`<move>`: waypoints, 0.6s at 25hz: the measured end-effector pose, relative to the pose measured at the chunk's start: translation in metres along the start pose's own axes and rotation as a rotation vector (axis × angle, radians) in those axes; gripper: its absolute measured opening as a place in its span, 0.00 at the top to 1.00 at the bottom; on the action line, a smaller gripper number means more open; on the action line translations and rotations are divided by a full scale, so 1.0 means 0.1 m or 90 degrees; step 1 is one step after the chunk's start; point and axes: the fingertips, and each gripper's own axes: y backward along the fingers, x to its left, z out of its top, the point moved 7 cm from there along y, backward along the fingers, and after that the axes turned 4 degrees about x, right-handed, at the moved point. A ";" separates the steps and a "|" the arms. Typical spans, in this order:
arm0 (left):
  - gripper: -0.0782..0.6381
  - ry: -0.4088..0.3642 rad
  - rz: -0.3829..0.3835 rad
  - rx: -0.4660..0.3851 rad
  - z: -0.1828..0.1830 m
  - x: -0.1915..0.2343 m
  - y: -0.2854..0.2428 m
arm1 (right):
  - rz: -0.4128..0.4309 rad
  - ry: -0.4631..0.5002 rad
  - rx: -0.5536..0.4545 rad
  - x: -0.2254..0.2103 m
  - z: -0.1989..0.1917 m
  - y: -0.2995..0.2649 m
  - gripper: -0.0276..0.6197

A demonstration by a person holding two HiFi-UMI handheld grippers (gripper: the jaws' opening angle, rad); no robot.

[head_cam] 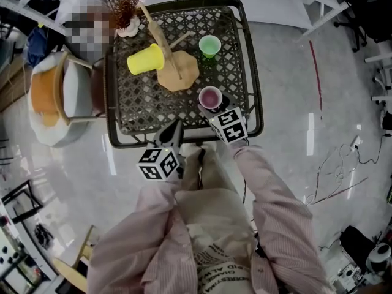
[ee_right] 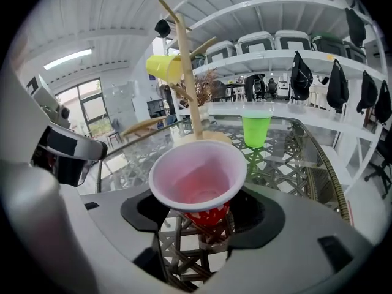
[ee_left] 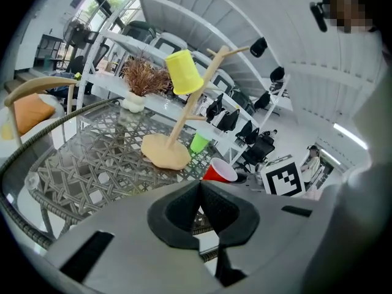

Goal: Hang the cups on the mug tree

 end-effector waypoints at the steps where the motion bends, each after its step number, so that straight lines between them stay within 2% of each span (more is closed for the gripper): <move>1: 0.89 -0.002 -0.001 0.001 0.01 0.01 0.00 | 0.000 -0.008 0.001 0.00 0.01 0.02 0.52; 9: 0.89 -0.007 -0.015 -0.003 0.12 0.01 0.01 | 0.020 -0.059 0.005 0.00 0.06 0.14 0.52; 15: 0.89 -0.004 -0.027 -0.009 0.16 0.00 0.05 | 0.082 -0.097 0.030 0.12 0.12 0.19 0.52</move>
